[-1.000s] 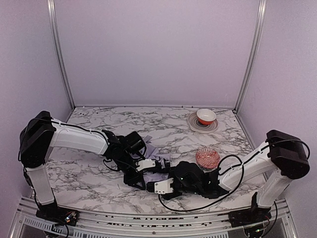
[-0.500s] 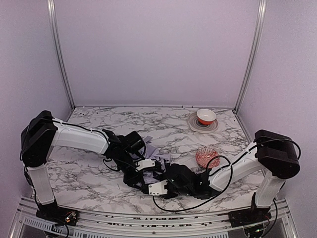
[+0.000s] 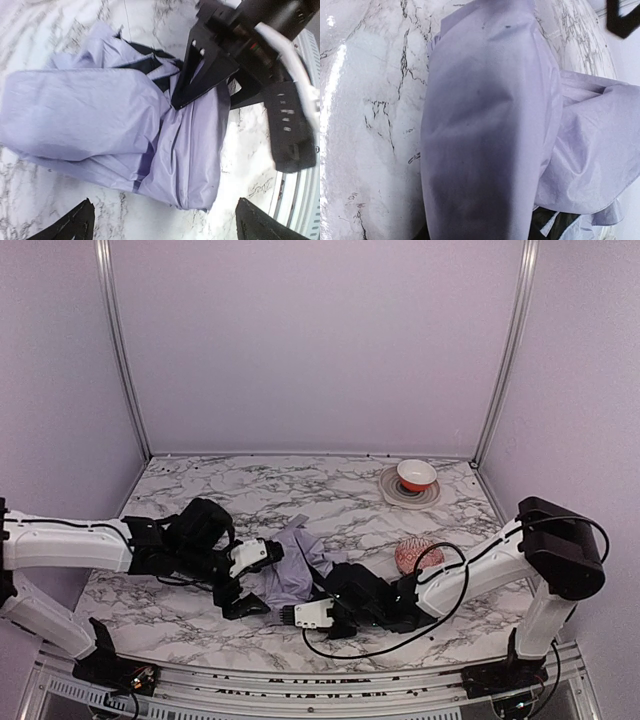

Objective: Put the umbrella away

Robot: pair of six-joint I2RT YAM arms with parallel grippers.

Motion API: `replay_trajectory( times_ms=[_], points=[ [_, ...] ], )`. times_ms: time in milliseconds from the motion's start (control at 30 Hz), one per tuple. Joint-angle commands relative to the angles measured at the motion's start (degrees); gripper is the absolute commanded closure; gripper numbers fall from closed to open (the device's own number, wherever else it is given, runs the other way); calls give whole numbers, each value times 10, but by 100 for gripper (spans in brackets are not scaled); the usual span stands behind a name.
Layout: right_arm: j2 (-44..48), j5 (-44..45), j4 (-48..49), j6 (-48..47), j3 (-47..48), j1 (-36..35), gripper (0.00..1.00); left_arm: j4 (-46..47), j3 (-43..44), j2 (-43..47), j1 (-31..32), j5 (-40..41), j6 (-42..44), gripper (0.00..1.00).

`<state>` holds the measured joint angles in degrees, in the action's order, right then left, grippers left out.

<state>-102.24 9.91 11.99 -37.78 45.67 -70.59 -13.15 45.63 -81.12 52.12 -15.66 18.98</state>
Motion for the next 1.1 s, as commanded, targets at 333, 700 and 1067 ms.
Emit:
replay_trajectory(
  times_ms=[333, 700, 1067],
  points=[
    [-125, -319, -394, 167, 163, 101, 83, 222, -203, 312, 97, 138, 102, 28],
    [-192, -473, -494, 171, 242, 141, 84, 149, -126, 101, 202, 309, 215, 21],
    [-217, -528, -512, 172, 262, 168, 85, 180, -106, -39, 205, 372, 237, 29]
  ],
)
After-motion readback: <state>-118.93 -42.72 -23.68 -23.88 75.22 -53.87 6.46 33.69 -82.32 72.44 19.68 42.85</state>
